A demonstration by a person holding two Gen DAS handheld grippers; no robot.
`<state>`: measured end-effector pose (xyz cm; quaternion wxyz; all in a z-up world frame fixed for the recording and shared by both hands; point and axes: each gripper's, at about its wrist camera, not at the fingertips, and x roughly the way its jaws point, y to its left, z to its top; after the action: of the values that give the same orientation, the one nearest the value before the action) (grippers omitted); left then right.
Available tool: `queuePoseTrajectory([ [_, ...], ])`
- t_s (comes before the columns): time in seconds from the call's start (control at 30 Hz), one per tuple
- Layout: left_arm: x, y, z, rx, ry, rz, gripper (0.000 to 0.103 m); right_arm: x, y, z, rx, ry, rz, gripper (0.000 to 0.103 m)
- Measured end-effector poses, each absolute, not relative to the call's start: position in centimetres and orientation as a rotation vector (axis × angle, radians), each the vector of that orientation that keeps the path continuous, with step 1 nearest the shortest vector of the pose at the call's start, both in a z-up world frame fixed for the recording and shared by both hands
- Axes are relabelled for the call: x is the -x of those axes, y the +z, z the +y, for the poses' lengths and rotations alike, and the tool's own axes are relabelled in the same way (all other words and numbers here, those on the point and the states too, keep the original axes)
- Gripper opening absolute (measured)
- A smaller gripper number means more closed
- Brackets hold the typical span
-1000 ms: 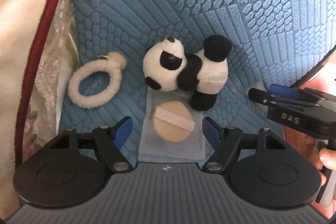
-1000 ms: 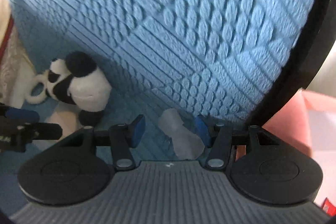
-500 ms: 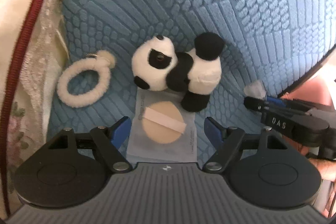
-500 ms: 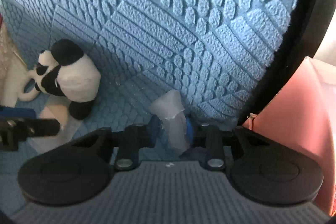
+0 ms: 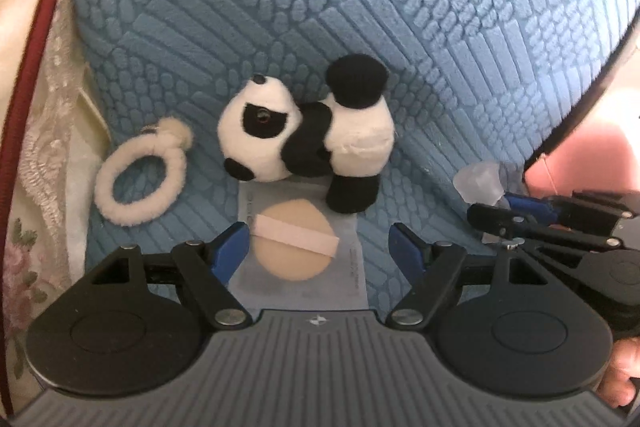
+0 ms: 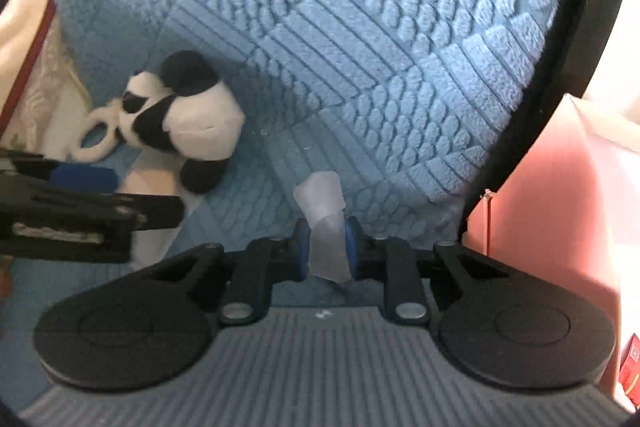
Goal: Organize soft objects
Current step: 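Grasp the clear plastic packet with the right tool while the left tool grasps the bagged sponge pad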
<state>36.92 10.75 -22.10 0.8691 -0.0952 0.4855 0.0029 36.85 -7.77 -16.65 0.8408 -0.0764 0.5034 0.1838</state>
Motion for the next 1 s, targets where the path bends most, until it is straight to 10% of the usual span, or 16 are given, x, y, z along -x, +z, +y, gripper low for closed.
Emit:
queuePoseTrajectory([
  [0.53, -37.9, -25.0, 5.7, 0.037, 0.063, 1.054, 0.078, -37.4, -15.3, -9.3, 0.067, 0.415, 1.063, 0.021],
  [1.0, -38.1, -23.3, 8.0, 0.139, 0.111, 1.017, 0.042, -38.4, -16.5, -8.9, 0.034, 0.411, 1.071, 0.021],
])
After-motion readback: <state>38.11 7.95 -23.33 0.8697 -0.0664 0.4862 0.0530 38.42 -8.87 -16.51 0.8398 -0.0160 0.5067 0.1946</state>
